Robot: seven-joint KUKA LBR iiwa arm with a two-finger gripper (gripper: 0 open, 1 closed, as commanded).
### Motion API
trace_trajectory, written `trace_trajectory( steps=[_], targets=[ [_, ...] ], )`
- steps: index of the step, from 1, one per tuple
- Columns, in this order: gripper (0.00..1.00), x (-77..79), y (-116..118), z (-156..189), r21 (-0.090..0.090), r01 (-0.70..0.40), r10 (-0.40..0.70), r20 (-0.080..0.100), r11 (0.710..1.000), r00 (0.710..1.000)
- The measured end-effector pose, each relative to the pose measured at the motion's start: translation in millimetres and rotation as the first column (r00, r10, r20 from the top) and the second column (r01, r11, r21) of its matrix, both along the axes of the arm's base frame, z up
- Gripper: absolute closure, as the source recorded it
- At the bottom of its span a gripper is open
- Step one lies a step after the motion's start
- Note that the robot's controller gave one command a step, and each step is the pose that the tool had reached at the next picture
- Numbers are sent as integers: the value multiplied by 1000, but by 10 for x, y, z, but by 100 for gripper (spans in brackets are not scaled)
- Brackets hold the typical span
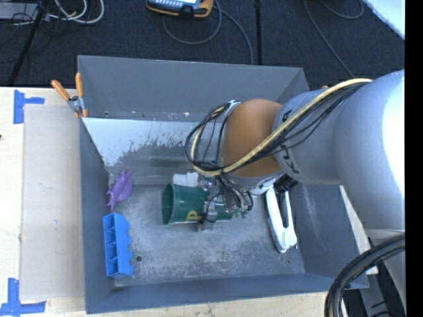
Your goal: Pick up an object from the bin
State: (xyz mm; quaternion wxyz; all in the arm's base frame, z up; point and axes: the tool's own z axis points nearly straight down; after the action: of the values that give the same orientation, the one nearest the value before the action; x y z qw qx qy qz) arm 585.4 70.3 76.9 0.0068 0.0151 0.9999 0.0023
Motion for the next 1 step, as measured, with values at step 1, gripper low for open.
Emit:
trace_trajectory(
  steps=[1],
  targets=[
    [100, -15, -1, 35, -1, 0, 0, -5, 1000, 1000]
  ],
)
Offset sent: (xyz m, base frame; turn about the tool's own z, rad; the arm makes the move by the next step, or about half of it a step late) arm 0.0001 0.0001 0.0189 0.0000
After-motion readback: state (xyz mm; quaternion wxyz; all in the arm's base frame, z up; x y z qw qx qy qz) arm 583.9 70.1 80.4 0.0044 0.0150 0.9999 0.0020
